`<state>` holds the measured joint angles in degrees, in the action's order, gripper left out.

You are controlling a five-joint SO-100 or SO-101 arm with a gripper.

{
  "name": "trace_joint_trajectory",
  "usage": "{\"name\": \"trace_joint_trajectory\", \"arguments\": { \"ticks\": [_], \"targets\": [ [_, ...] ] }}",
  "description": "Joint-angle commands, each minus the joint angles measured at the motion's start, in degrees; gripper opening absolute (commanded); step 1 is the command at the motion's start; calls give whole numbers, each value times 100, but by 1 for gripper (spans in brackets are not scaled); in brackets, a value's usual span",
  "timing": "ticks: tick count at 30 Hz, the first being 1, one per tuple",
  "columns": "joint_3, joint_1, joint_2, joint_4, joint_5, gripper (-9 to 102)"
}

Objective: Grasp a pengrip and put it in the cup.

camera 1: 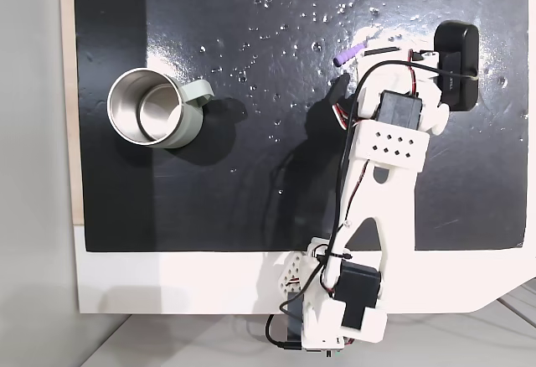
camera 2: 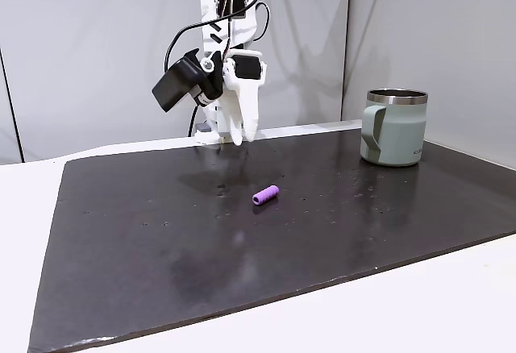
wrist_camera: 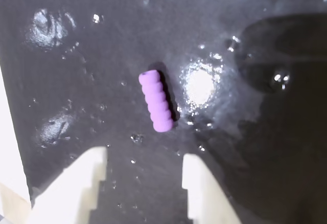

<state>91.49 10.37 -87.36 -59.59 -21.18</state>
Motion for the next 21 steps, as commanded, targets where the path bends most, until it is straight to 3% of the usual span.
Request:
{"name": "trace_joint_trajectory", "arguments": {
  "ticks": [1, 21],
  "targets": [
    [-545, -167, 158, 229, -176, 21],
    [-2382, -202, 2470, -44, -501, 21]
  ]
}}
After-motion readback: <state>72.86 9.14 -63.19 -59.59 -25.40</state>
